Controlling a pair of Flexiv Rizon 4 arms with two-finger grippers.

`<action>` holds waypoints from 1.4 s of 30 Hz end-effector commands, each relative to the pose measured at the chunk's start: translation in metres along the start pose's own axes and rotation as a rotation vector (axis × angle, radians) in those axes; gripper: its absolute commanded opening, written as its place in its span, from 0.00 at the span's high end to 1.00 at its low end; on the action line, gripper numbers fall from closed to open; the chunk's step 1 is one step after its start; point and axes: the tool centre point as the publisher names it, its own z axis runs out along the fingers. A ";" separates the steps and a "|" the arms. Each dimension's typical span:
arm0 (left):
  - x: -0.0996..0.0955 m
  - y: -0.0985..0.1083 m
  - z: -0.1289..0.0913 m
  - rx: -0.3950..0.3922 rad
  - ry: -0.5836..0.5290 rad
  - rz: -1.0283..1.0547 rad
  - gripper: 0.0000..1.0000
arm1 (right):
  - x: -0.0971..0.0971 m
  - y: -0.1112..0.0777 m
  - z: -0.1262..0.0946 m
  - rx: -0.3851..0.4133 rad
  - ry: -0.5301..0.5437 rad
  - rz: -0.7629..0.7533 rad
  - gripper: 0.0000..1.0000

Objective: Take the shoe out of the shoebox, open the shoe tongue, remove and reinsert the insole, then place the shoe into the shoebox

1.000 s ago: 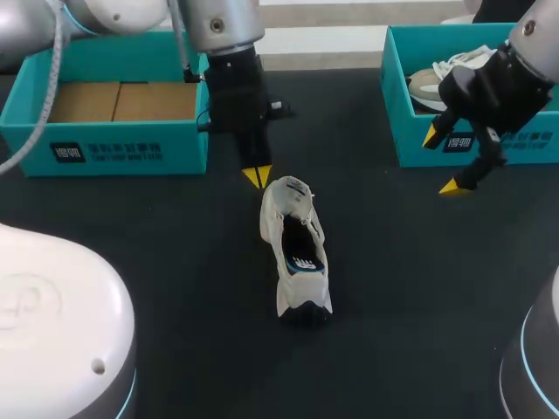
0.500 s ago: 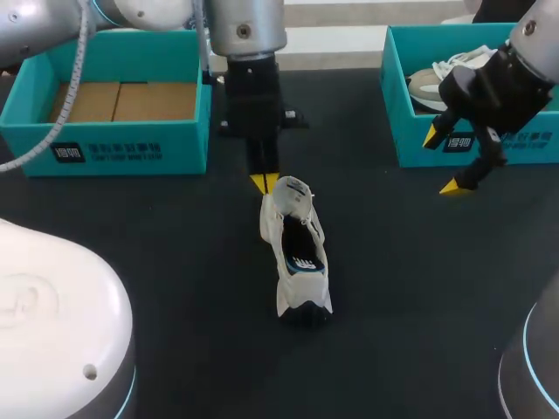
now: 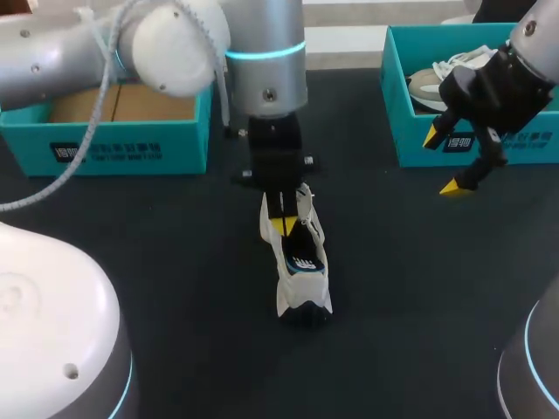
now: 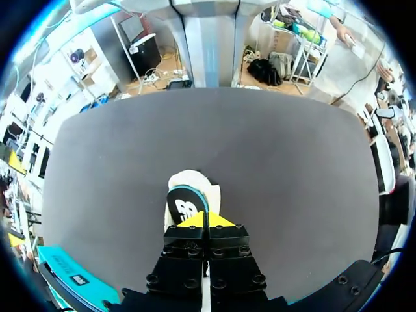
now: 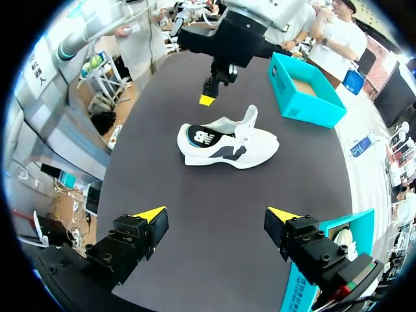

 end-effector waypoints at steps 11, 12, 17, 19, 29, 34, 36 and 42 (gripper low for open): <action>-0.006 0.003 0.028 -0.017 0.005 -0.019 1.00 | -0.001 0.000 0.001 0.001 0.001 0.001 0.00; -0.006 0.003 0.028 -0.017 0.005 -0.019 1.00 | -0.001 0.000 0.001 0.001 0.001 0.001 0.00; -0.006 0.003 0.028 -0.017 0.005 -0.019 1.00 | -0.001 0.000 0.001 0.001 0.001 0.001 0.00; -0.006 0.003 0.028 -0.017 0.005 -0.019 1.00 | -0.001 0.000 0.001 0.001 0.001 0.001 0.00; -0.015 0.013 0.040 -0.015 -0.013 -0.031 1.00 | -0.001 0.000 0.001 0.001 0.001 0.001 0.00; -0.022 0.029 0.048 -0.058 -0.019 -0.055 1.00 | -0.001 0.000 0.001 0.001 0.001 0.001 0.00; -0.024 0.034 0.052 -0.073 -0.016 -0.065 1.00 | -0.001 0.000 0.001 0.001 0.001 0.001 0.00; -0.028 0.041 0.070 -0.079 -0.022 -0.088 1.00 | -0.001 0.000 0.001 0.001 0.001 0.001 0.00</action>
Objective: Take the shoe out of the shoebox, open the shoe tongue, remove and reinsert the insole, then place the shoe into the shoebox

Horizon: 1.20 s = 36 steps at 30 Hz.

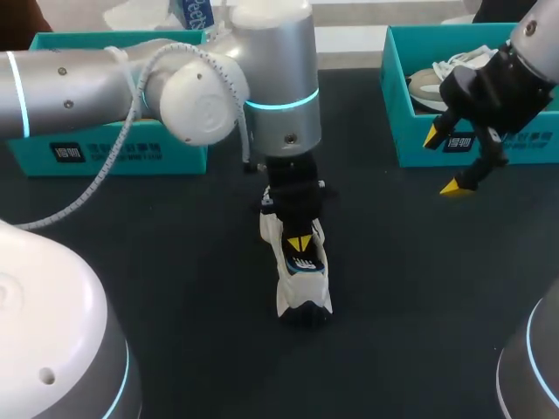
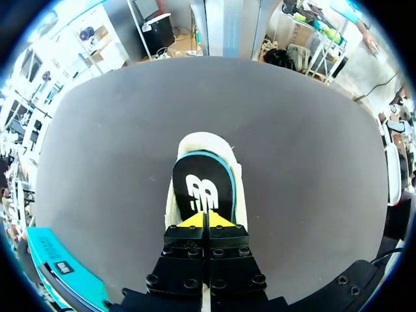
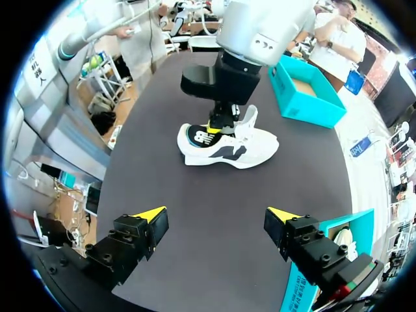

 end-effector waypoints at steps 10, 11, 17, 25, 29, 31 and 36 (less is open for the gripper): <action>-0.004 0.003 0.037 0.010 -0.001 -0.046 1.00 | -0.001 0.000 0.001 0.002 0.001 0.001 0.00; -0.004 0.003 0.036 0.012 -0.010 -0.050 1.00 | -0.001 0.000 0.001 0.002 0.001 0.001 0.00; 0.000 -0.004 0.010 0.027 -0.057 -0.031 1.00 | -0.001 0.000 0.001 0.002 0.001 0.001 0.00; -0.001 -0.023 0.015 0.091 -0.039 0.020 1.00 | -0.001 0.000 0.001 0.002 0.001 0.001 0.00; -0.005 -0.028 0.031 0.105 -0.030 0.022 1.00 | -0.001 0.000 0.001 0.002 0.001 0.001 0.00; -0.006 -0.028 0.041 0.101 -0.015 0.020 1.00 | -0.001 0.000 0.001 0.002 0.001 0.001 0.00; -0.004 -0.025 0.060 0.096 0.005 0.001 1.00 | -0.001 0.000 0.001 0.002 0.001 0.001 0.00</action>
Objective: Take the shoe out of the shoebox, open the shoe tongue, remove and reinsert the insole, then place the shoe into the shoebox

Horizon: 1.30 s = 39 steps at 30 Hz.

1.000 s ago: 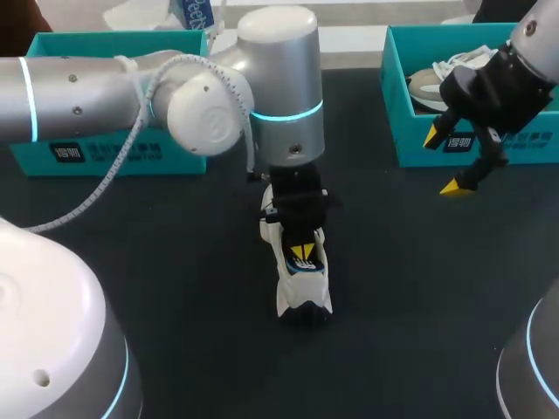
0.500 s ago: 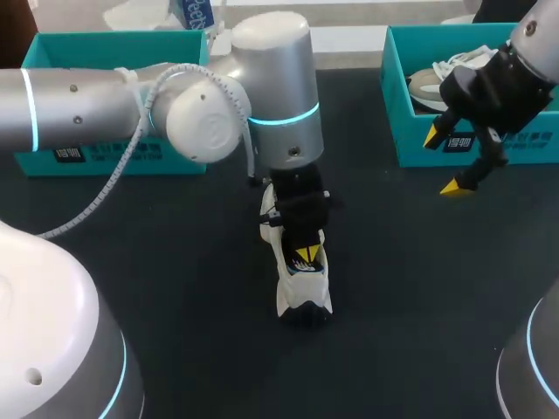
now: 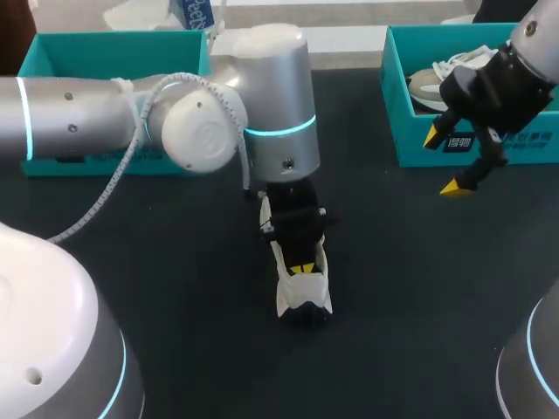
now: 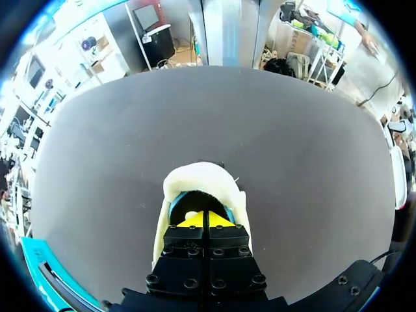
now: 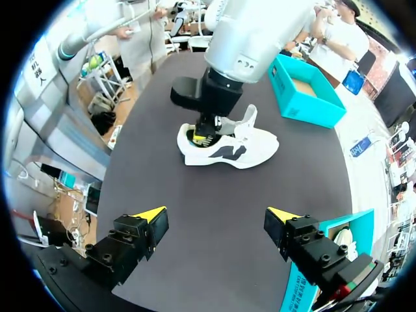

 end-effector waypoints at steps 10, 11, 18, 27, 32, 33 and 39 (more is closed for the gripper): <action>-0.002 -0.002 0.003 -0.004 -0.029 0.008 1.00 | -0.001 0.000 0.001 0.003 0.001 0.001 0.00; -0.001 -0.005 0.001 0.002 -0.034 0.013 1.00 | -0.001 0.000 0.001 0.003 0.001 0.001 0.00; -0.004 -0.013 0.013 0.043 -0.028 0.036 1.00 | -0.001 0.000 0.001 0.003 0.001 0.001 0.00; -0.007 -0.004 0.038 0.025 0.004 0.027 1.00 | -0.001 0.000 0.001 0.003 0.001 0.001 0.00; -0.004 0.005 0.047 -0.017 0.006 0.004 1.00 | -0.001 0.000 0.001 0.003 0.001 0.001 0.00; -0.004 0.008 0.048 -0.028 0.003 -0.003 1.00 | -0.001 0.000 0.001 0.003 0.001 0.001 0.00; -0.001 0.022 0.041 -0.089 -0.028 -0.018 1.00 | -0.001 0.000 0.001 0.003 0.001 0.001 0.00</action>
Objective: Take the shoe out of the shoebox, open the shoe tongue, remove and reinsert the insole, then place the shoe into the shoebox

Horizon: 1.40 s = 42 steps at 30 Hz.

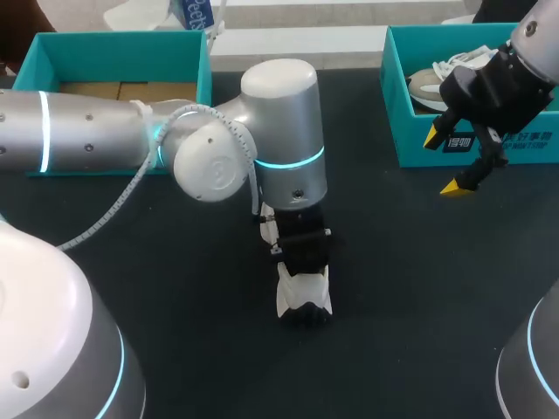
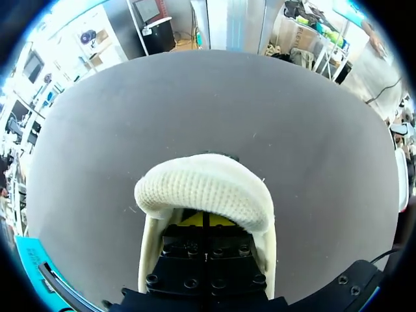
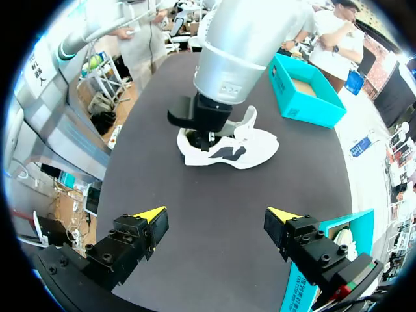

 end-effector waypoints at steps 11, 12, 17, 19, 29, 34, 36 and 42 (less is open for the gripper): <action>0.001 0.029 -0.013 -0.062 -0.045 -0.019 1.00 | -0.001 0.000 0.001 0.003 0.001 0.001 0.00; 0.001 0.028 -0.014 -0.059 -0.046 -0.017 1.00 | -0.001 0.000 0.001 0.003 0.001 0.001 0.00; 0.006 0.015 -0.014 -0.033 -0.037 0.010 1.00 | -0.001 0.000 0.001 0.003 0.001 0.001 0.00; 0.007 0.012 -0.015 -0.023 -0.040 0.014 1.00 | -0.001 0.000 0.001 0.003 0.001 0.001 0.00; 0.005 -0.004 -0.035 0.050 -0.060 0.037 1.00 | -0.001 0.000 0.001 0.003 0.001 0.001 0.00; 0.000 0.007 -0.038 0.018 -0.072 0.022 1.00 | -0.001 0.000 0.001 0.003 0.001 0.001 0.00; -0.003 0.016 -0.036 -0.011 -0.077 0.015 1.00 | -0.001 0.000 0.001 0.003 0.001 0.001 0.00; -0.006 0.037 -0.024 -0.078 -0.075 0.015 1.00 | -0.001 0.000 0.001 0.003 0.001 0.001 0.00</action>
